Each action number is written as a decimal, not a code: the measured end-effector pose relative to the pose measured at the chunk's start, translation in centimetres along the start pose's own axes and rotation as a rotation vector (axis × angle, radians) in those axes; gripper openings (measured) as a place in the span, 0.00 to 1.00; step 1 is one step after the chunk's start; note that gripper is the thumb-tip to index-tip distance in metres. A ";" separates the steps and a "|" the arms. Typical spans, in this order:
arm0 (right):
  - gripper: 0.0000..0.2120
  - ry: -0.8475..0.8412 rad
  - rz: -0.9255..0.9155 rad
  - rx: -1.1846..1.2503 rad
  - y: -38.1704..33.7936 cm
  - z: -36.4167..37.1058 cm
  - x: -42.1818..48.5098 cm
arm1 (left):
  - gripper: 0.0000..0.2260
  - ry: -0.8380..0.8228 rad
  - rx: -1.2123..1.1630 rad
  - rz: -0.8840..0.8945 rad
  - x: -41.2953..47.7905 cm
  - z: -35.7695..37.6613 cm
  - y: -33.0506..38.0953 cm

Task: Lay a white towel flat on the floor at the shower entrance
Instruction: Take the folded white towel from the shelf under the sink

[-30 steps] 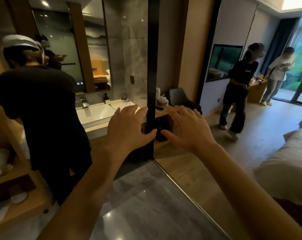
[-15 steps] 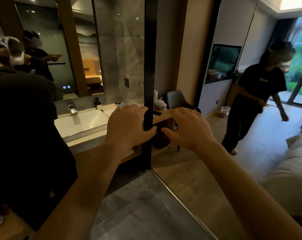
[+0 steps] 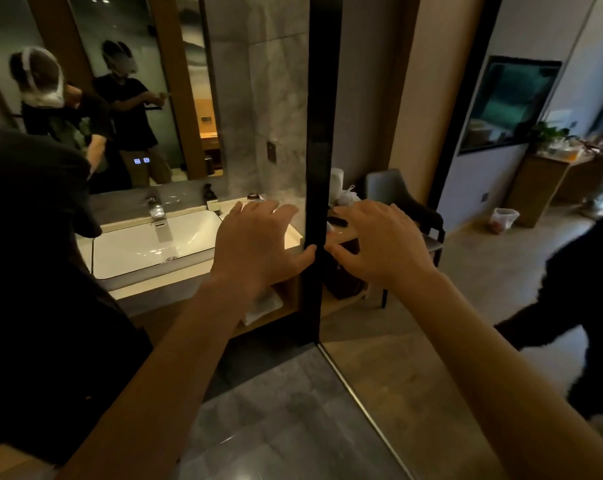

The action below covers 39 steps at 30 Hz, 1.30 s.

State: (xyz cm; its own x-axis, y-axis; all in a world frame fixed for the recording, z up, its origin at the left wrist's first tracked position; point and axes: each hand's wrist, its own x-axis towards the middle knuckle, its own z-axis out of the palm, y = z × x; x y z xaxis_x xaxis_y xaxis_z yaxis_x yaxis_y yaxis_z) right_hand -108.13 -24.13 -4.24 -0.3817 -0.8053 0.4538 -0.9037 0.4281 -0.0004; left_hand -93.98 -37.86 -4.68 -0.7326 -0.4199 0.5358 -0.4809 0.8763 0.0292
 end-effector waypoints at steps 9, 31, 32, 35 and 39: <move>0.31 -0.019 -0.128 0.053 8.5 4.5 9.9 | 0.33 0.030 0.036 -0.122 9.5 5.8 2.0; 0.31 -0.156 -0.187 0.087 9.9 20.8 32.3 | 0.30 -0.091 0.064 -0.250 25.8 21.4 -11.6; 0.31 -0.149 -0.181 0.092 9.9 21.4 33.5 | 0.30 -0.091 0.063 -0.249 26.7 22.0 -12.4; 0.30 -0.146 -0.190 0.099 9.5 23.2 36.9 | 0.30 -0.070 0.050 -0.261 29.5 23.3 -14.8; 0.30 -0.133 -0.197 0.117 9.3 25.6 41.2 | 0.29 -0.066 0.052 -0.276 32.4 24.8 -17.3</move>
State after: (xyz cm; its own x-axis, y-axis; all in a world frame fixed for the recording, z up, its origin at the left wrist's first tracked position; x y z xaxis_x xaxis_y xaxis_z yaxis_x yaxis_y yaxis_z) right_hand -137.25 -63.81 -8.39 -0.2116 -0.9185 0.3340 -0.9764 0.2140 -0.0302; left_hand -121.31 -72.49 -8.80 -0.5997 -0.6565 0.4576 -0.6892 0.7143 0.1215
